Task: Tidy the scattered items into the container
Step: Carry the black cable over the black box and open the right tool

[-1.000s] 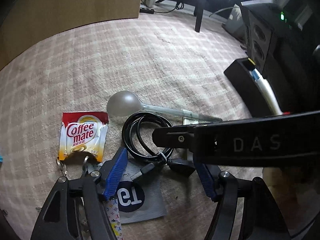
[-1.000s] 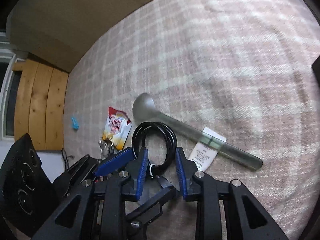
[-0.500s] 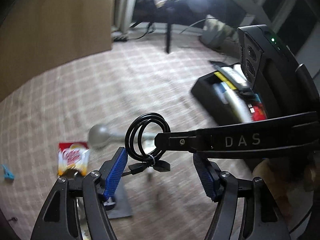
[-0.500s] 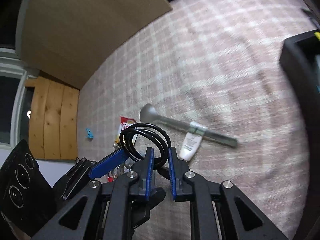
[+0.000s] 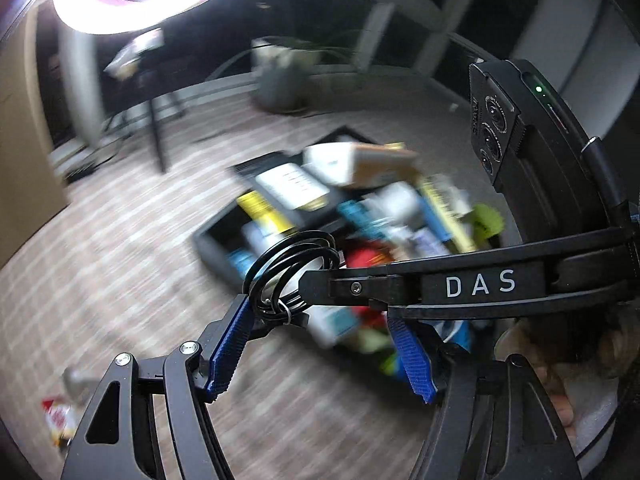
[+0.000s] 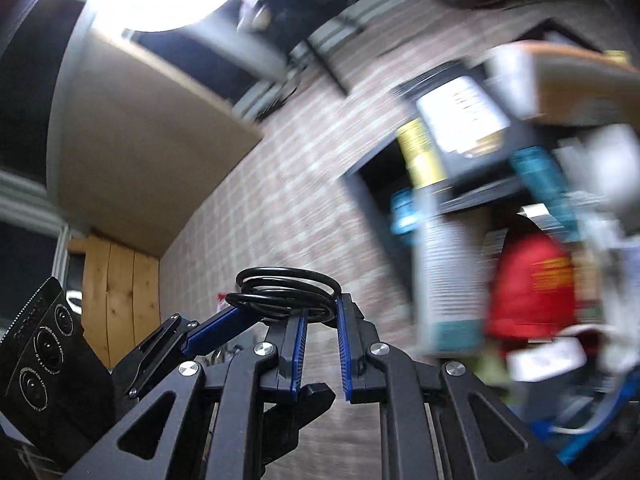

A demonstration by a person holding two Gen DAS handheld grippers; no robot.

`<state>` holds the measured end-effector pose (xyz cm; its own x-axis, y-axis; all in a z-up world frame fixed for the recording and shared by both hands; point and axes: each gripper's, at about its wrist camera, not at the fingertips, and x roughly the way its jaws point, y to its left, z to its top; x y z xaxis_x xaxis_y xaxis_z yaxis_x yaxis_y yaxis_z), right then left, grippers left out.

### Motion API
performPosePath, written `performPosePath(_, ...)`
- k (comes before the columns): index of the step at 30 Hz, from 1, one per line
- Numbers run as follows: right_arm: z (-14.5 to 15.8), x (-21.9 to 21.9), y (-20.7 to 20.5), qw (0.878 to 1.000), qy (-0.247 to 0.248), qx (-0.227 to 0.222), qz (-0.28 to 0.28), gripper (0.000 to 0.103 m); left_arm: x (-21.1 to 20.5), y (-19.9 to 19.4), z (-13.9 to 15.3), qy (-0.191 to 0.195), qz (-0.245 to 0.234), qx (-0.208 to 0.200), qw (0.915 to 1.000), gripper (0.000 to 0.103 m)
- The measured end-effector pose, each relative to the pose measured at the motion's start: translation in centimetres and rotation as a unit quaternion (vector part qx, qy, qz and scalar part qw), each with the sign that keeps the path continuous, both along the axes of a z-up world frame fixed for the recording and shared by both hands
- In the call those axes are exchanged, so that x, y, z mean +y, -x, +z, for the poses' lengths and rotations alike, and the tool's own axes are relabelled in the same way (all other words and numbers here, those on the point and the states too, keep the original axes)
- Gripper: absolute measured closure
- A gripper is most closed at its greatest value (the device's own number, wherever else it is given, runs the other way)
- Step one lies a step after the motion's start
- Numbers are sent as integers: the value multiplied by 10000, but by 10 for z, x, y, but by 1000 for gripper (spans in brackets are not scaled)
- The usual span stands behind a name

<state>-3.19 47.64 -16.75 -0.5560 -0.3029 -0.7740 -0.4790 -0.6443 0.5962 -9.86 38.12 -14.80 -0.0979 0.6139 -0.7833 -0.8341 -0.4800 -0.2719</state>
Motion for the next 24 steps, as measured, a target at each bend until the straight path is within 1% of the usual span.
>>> performPosePath(4, 12, 43, -35, 9991, -112, 28, -415, 90, 50, -19, 6, -72, -394, -22, 9992, 31)
performPosePath(9, 18, 87, -73, 9962, -196, 10, -854, 90, 99, -41, 9, -110, -731, -27, 9973, 31)
performPosePath(13, 19, 115, -94, 9941, -188, 8, -1069, 90, 127, -50, 10, -60, -863, 42, 9962, 30)
performPosePath(14, 20, 121, -98, 9937, -216, 2, -1101, 87, 132, -51, 9, 2, -834, 95, 9965, 30)
performPosePath(15, 22, 125, -101, 9930, -264, -34, -1152, 86, 137, -52, 8, 70, -802, 142, 9967, 30)
performPosePath(17, 28, 134, -110, 9904, -438, -47, -1310, 81, 139, -49, 7, 79, -754, 107, 9971, 30)
performPosePath(18, 32, 137, -114, 9893, -503, -3, -1371, 75, 138, -47, 7, 69, -717, 86, 9974, 30)
performPosePath(20, 38, 140, -120, 9878, -598, 40, -1437, 67, 133, -41, 8, 75, -610, 75, 9981, 30)
performPosePath(24, 45, 136, -117, 9889, -675, 127, -1317, 65, 107, -32, 7, 172, -249, 155, 9994, 30)
